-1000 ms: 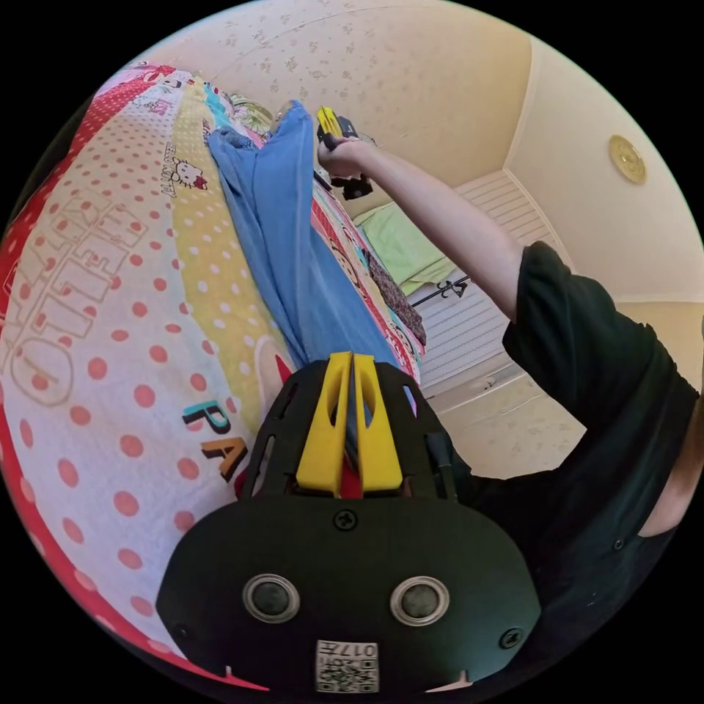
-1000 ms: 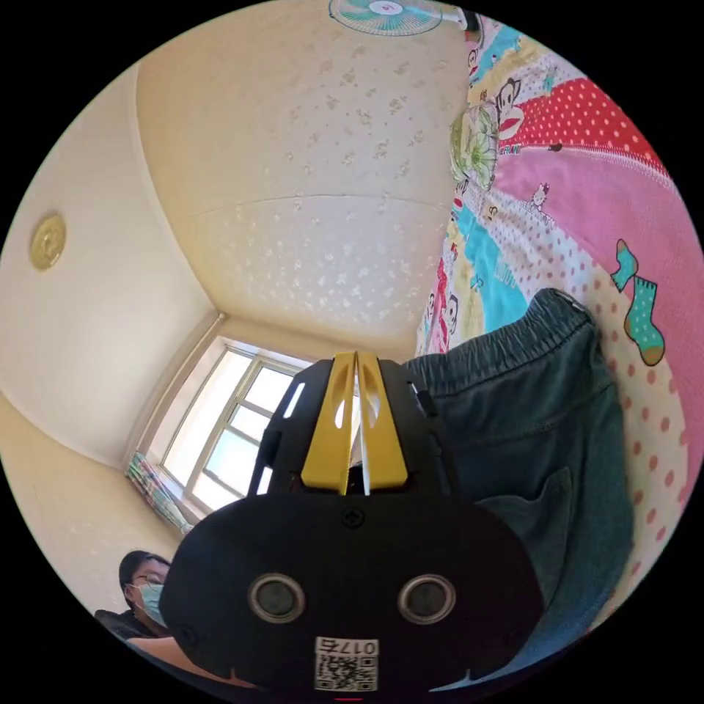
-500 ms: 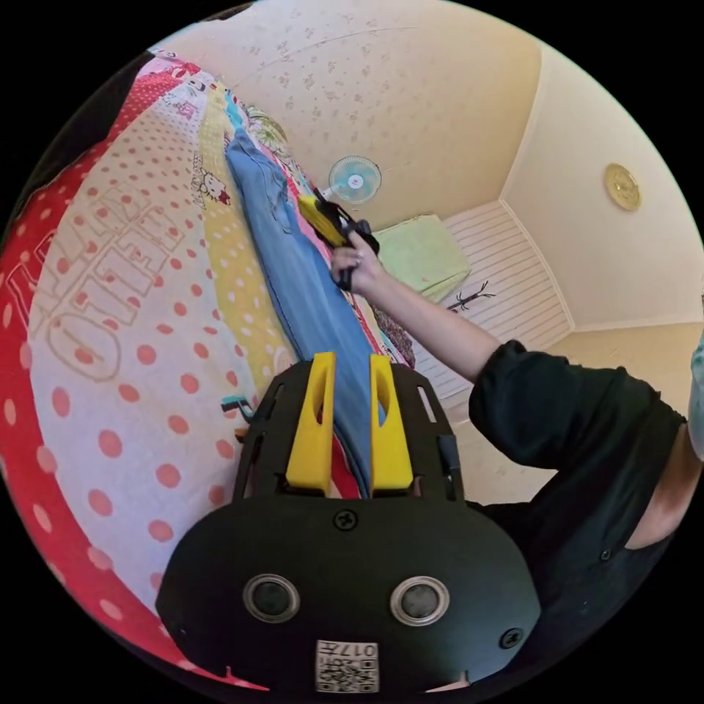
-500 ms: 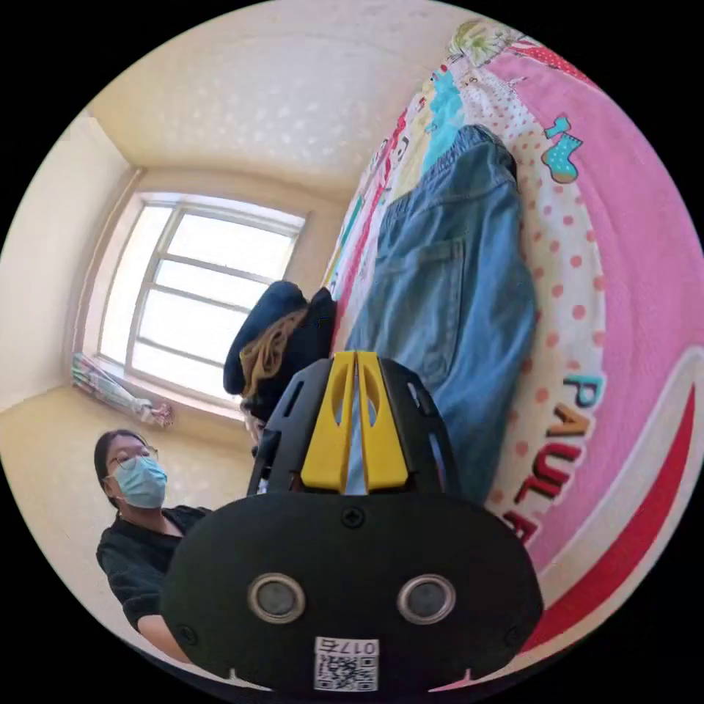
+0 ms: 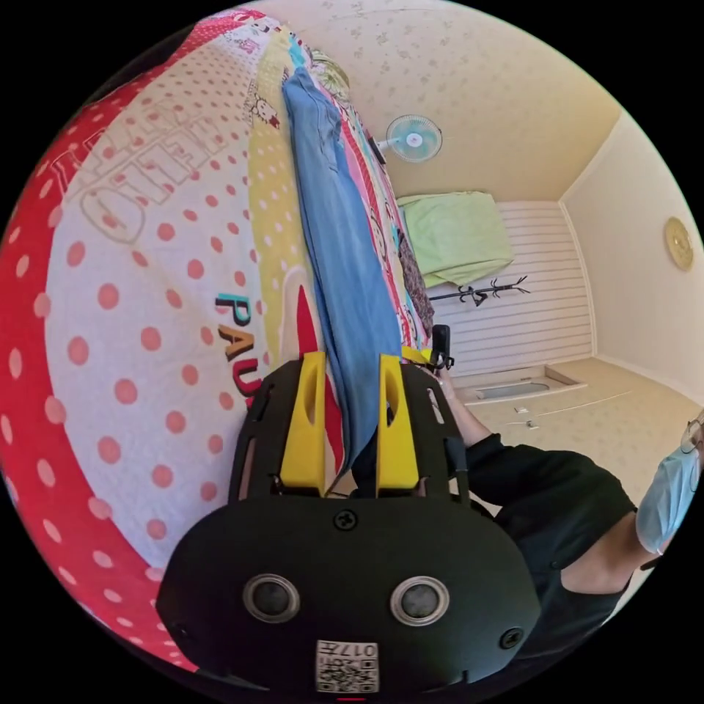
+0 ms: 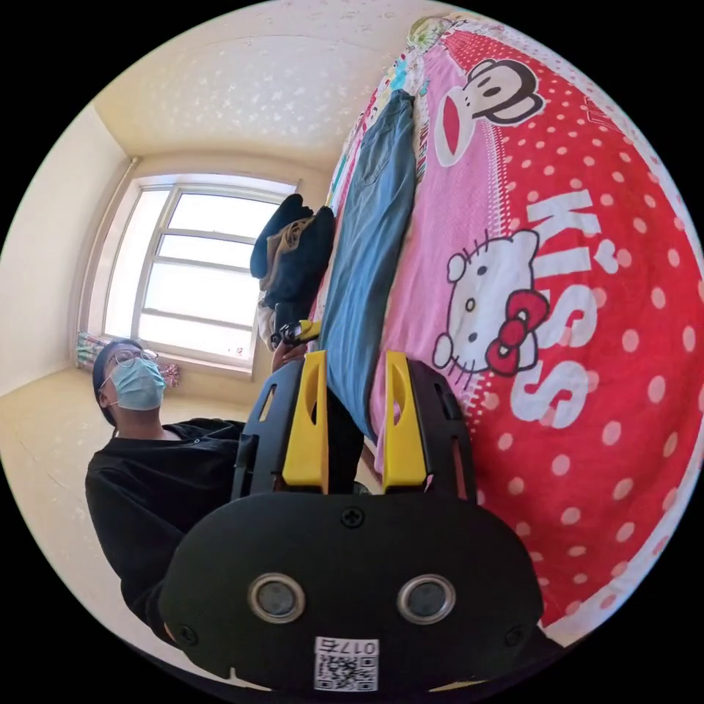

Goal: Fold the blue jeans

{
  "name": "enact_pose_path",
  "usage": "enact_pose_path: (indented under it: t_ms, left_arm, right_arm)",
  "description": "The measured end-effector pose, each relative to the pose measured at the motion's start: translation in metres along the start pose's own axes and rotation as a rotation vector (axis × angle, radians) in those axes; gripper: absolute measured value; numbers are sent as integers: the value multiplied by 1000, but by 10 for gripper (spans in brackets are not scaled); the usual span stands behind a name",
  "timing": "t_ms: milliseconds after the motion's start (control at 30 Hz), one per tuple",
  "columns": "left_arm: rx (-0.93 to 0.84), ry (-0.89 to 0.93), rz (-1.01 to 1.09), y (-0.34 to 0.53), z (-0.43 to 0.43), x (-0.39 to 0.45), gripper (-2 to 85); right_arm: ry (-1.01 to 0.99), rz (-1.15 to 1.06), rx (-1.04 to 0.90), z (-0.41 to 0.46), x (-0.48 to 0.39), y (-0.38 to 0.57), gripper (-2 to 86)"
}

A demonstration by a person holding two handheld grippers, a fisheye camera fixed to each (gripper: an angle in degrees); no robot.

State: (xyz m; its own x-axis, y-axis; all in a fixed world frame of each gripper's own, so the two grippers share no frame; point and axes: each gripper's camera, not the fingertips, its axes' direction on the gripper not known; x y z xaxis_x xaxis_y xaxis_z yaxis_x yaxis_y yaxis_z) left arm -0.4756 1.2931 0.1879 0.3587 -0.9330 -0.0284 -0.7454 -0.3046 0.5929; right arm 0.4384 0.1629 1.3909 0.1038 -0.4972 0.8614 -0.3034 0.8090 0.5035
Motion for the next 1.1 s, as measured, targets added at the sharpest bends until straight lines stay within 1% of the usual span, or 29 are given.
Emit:
enact_pose_path:
  t_ms: [67,133,200,233,367,500,567,700,800,867,933,967,1000,1067,1100]
  left_arm:
    - [-69,-9,8,-6,13,9,105]
    - [-94,0,4,-5,21,13,95]
    - [-94,0,-13,1,26,12,67]
    - [-112,28,-27,5,30,10,65]
    - [-127,100,-55,22,41,11,49]
    - [-54,119,-34,43,49,19,41]
    - [-3,149,-13,56,47,20,19]
    - [5,223,39,80,34,37,2]
    - [57,278,168,111,13,82,-3]
    - [117,403,320,135,-10,129,-4]
    - [161,448,442,149,-32,171,-5]
    - [187,440,529,158,-47,203,-5]
    - [199,429,573,162,-55,220,-5]
    - [265,398,727,177,-83,286,-5]
    - [281,403,755,179,-89,300,-5]
  right_arm:
    - [-12,-28,-11,16,-5,3,112]
    - [-33,-41,-45,33,-4,1,104]
    - [-60,-50,-75,49,-2,-1,92]
    - [-63,-58,-86,56,-1,0,83]
    - [-131,-48,-34,55,5,19,72]
    - [-147,-46,-9,49,10,46,44]
    - [-149,-61,1,43,12,64,32]
    - [-236,-99,34,29,4,97,23]
    - [-320,-198,42,16,-28,129,20]
    - [-390,-340,81,0,-70,159,18]
    - [-427,-452,98,-12,-108,178,16]
    - [-425,-532,96,-20,-135,187,16]
    - [-418,-574,91,-23,-150,190,16]
    - [-377,-755,78,-40,-212,201,15]
    - [-372,-798,78,-45,-228,203,15]
